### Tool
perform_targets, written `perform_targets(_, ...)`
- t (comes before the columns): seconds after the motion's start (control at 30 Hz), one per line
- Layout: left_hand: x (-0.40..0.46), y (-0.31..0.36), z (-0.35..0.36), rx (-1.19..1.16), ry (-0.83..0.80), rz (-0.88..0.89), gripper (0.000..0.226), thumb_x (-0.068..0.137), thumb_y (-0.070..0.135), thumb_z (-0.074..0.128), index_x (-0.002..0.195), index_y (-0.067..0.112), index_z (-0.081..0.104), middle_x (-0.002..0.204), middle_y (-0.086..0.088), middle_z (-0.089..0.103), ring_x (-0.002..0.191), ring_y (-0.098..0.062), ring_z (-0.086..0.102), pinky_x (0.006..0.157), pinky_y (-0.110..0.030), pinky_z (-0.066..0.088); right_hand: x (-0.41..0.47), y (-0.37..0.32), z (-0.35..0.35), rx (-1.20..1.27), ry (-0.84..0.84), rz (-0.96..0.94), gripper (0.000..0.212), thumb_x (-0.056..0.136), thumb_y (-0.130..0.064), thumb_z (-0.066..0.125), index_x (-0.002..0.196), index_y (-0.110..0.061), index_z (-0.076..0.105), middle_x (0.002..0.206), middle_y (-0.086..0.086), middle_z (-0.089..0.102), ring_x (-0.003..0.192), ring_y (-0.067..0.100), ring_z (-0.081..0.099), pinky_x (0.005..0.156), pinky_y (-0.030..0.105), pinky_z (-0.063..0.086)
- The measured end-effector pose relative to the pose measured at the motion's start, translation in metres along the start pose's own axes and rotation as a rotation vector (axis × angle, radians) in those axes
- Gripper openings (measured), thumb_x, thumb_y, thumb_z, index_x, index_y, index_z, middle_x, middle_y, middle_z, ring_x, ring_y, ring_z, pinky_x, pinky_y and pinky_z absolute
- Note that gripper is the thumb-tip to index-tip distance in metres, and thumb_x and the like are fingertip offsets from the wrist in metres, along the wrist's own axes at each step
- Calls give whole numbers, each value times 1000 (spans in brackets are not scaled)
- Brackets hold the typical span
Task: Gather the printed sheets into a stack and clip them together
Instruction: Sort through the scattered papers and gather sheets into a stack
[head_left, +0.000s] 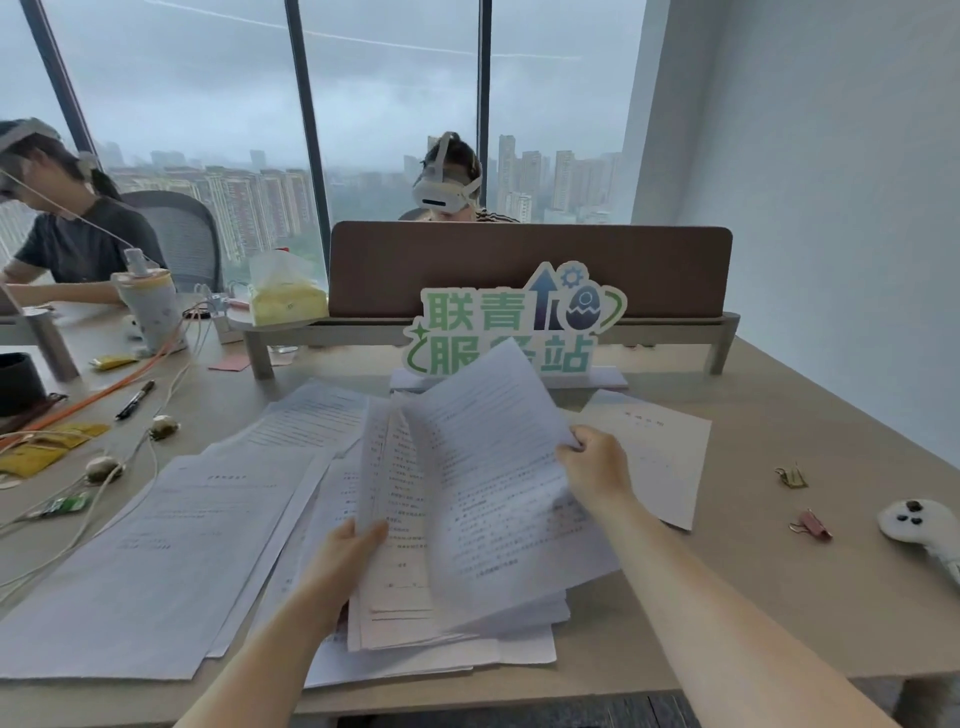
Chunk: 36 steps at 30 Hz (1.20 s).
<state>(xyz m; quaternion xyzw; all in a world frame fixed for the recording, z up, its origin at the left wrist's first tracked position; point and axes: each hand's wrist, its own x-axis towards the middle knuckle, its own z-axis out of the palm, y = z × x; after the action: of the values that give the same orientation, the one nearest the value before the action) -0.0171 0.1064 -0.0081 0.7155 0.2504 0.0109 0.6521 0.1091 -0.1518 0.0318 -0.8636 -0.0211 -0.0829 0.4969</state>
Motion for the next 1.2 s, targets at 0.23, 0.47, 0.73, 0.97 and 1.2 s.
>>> perform_targets(0.23, 4, -2, -3, -45, -86, -11, 25, 89, 22, 69, 112, 15, 61, 101, -12, 75, 89, -32, 73, 83, -50, 58, -20, 3, 43, 27, -37, 54, 23, 85, -4, 51, 64, -14, 49, 59, -1, 46, 57, 18, 41, 50, 30, 24)
perform_targets(0.47, 6, -5, -3, 8, -99, 0, 29, 85, 2, 69, 109, 16, 61, 98, -8, 74, 83, -26, 74, 61, -34, 59, -30, 3, 58, 40, -154, 44, 14, 88, -12, 53, 85, -16, 65, 70, -5, 61, 62, 15, 52, 50, 24, 35)
perform_targets(0.73, 8, -5, -4, -18, -45, -7, 28, 88, -4, 62, 107, 15, 58, 100, -13, 71, 90, -36, 70, 81, -49, 58, 6, 34, 5, -591, -152, 4, 45, 95, -15, 46, 139, -13, 49, 137, 8, 54, 128, 31, 43, 99, 40, 44)
perform_targets(0.97, 12, -6, -5, -43, -44, -13, 33, 86, -6, 61, 113, 13, 59, 100, -11, 72, 90, -34, 70, 77, -44, 57, 36, 46, -28, -1172, -438, 211, 55, 90, -20, 47, 143, -14, 33, 145, 18, 35, 135, 48, 30, 108, 52, 36)
perform_targets(1.2, 15, -8, -6, -33, -47, -26, 36, 86, -5, 62, 118, 11, 59, 104, -14, 72, 90, -36, 71, 80, -48, 58, 42, 50, -34, -1146, -473, 90, 55, 93, -14, 52, 144, -7, 31, 133, 16, 51, 119, 30, 54, 86, 34, 43)
